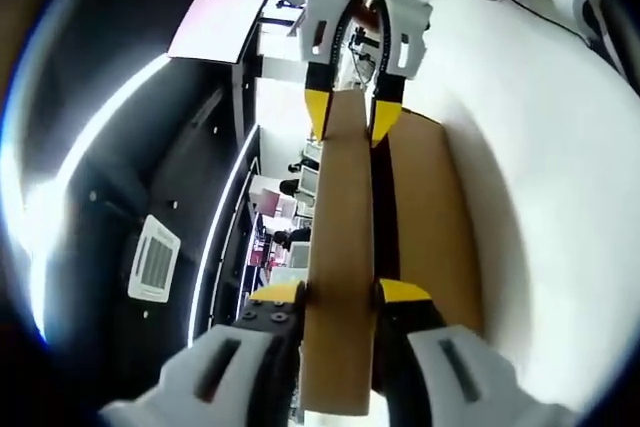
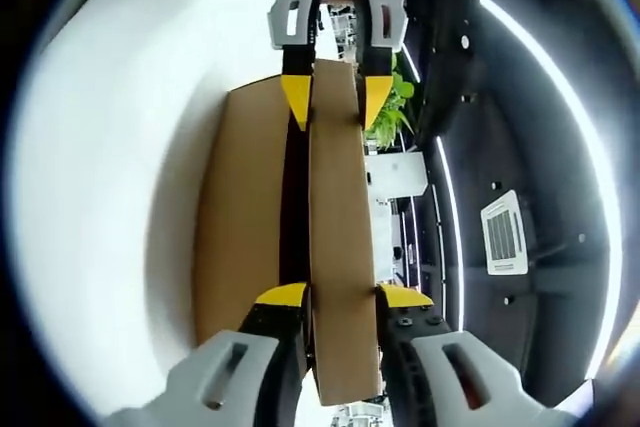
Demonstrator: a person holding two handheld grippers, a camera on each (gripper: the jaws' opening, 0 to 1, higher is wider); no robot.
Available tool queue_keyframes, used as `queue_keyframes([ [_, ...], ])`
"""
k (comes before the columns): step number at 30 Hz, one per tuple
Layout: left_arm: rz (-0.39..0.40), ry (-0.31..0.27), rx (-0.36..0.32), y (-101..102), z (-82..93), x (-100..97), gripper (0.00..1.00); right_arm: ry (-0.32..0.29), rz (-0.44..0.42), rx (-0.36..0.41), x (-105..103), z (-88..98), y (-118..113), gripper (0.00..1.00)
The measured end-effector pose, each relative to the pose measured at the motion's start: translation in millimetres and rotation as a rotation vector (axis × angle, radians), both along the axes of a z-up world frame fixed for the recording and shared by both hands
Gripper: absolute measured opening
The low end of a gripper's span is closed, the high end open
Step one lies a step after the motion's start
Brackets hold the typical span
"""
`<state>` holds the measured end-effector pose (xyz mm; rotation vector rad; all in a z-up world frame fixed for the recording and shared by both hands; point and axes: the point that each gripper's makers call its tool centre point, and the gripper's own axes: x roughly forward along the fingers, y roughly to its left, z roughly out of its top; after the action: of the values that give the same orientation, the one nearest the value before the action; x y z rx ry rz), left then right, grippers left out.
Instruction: Operate the shoe box by opening the lid, removing the specified soft item, and placing it in the target area until the item is outside and the box remains undamaged.
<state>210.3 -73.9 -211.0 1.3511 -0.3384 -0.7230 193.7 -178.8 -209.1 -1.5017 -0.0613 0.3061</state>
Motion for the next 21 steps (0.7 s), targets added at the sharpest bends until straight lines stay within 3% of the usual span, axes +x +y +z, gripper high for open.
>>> queue_keyframes([
  [14,-0.003,-0.033,-0.028,0.5,24.6,3.3,0.23,-0.057,0.003,-0.007,4.5,25.4,4.4,0.22],
  [21,-0.007,-0.028,-0.038,0.0,29.1,5.6,0.22,-0.069,0.005,-0.018,8.2,28.9,6.1,0.22],
])
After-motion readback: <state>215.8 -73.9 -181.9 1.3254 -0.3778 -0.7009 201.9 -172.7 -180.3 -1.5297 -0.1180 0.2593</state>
